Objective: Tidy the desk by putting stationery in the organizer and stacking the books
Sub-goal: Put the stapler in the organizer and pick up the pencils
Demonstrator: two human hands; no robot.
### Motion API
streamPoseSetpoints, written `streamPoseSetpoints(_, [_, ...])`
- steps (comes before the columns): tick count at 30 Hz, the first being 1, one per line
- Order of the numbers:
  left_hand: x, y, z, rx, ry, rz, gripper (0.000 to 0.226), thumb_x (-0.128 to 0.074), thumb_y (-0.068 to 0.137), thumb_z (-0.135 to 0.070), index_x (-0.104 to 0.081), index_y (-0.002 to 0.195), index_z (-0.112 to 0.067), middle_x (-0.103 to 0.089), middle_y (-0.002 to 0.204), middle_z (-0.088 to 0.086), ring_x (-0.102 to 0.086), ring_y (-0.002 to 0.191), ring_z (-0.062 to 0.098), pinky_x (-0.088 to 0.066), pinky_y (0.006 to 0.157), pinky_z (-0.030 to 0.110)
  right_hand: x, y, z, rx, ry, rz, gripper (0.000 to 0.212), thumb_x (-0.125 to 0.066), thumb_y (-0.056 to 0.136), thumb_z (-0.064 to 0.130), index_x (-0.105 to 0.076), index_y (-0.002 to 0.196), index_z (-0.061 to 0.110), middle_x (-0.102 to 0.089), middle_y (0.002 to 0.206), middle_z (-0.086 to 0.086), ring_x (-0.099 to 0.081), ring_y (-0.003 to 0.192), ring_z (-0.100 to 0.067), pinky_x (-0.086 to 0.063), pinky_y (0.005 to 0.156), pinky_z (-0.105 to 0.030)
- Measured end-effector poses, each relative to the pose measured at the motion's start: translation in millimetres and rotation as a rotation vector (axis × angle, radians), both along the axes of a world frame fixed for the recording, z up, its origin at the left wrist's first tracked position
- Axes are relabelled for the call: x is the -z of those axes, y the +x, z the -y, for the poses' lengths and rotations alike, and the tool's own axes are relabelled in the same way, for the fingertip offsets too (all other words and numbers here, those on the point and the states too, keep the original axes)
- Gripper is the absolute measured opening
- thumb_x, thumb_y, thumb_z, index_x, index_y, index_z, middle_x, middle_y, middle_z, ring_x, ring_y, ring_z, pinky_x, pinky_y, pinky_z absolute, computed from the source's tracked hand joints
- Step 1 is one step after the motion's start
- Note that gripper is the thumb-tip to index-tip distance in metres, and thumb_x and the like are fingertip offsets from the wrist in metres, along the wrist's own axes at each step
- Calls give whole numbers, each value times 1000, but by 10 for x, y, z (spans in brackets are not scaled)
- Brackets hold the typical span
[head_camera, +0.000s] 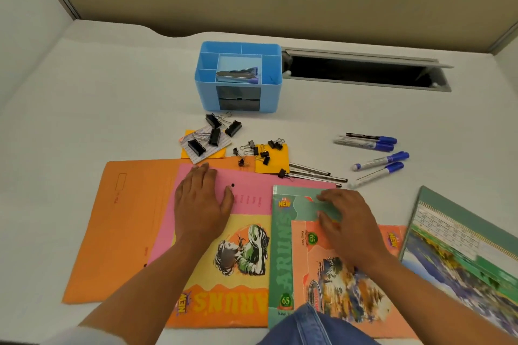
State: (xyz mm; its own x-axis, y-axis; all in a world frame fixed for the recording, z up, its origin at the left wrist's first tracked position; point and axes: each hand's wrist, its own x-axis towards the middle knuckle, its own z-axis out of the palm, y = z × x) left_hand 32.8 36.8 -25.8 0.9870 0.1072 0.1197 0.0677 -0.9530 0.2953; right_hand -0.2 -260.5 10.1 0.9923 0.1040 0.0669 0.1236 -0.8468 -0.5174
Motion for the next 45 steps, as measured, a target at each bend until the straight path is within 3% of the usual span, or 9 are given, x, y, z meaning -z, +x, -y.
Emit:
streamPoseSetpoints(8, [1, -12, -3, 12, -18, 33, 54, -44, 90, -50, -52, 127, -12, -50, 140, 8, -42, 132, 28, -35, 109, 46, -244, 723, 247, -8, -228, -155, 30, -59, 91, 19, -66, 120, 26, -64, 124, 0, -50, 118, -22, -44, 95, -38])
streamPoseSetpoints(13, [6, -18, -4, 9, -22, 29, 55, -44, 90, -50, -52, 129, -12, -49, 142, 8, -41, 133, 28, -34, 110, 46, -350, 967, 197, -92, -387, -217, 29, -60, 92, 30, -67, 120, 28, -66, 120, 0, -56, 115, -23, -50, 90, -41])
streamPoseSetpoints(16, [15, -18, -4, 11, -27, 37, 55, -44, 90, -50, -52, 129, -12, -49, 143, 8, -41, 134, 28, -33, 110, 46, -360, 1074, 109, -155, -485, -255, 31, -65, 87, 37, -67, 117, 29, -67, 114, 2, -59, 107, -22, -49, 80, -33])
streamPoseSetpoints(21, [11, -22, -2, 11, -31, 39, 55, -45, 90, -49, -52, 130, -11, -49, 143, 8, -41, 134, 28, -34, 111, 46, -370, 1151, 43, -144, -558, -265, 14, -63, 84, 29, -69, 97, 28, -68, 92, 2, -61, 83, -20, -49, 66, -30])
streamPoseSetpoints(26, [-3, -29, -7, 13, -31, 34, 55, -45, 90, -49, -51, 130, -12, -48, 143, 8, -41, 134, 27, -33, 110, 45, -424, 1182, -6, -134, -594, -377, 8, -65, 76, 26, -65, 83, 22, -65, 81, 1, -61, 78, -21, -53, 67, -33])
streamPoseSetpoints(31, [-8, -23, 0, 14, -33, 23, 55, -45, 90, -50, -51, 130, -13, -48, 143, 7, -40, 134, 27, -32, 111, 45, -488, 1188, -2, -170, -705, -322, 12, -66, 77, 31, -64, 83, 20, -62, 78, 0, -61, 74, -20, -54, 66, -33])
streamPoseSetpoints(41, [-58, -30, -1, 11, -44, 17, 58, -42, 89, -53, -51, 131, -14, -47, 144, 6, -40, 135, 25, -33, 111, 45, -825, 1107, 306, 18, -662, -264, 13, -68, 75, 35, -68, 80, 23, -66, 75, 2, -62, 67, -19, -52, 62, -29])
streamPoseSetpoints(43, [-58, -30, 2, 13, -46, 7, 59, -40, 89, -54, -51, 131, -14, -47, 144, 6, -40, 135, 26, -32, 111, 45, -878, 1069, 395, 75, -518, -316, 7, -72, 75, 33, -69, 74, 26, -68, 73, 4, -63, 67, -17, -51, 62, -28])
streamPoseSetpoints(45, [-75, -28, 2, 11, -32, -10, 62, -37, 89, -56, -52, 130, -13, -48, 144, 8, -41, 134, 27, -33, 110, 46, -921, 997, 444, 119, -245, -390, 11, -76, 75, 26, -69, 66, 26, -69, 70, 4, -63, 66, -13, -46, 59, -25])
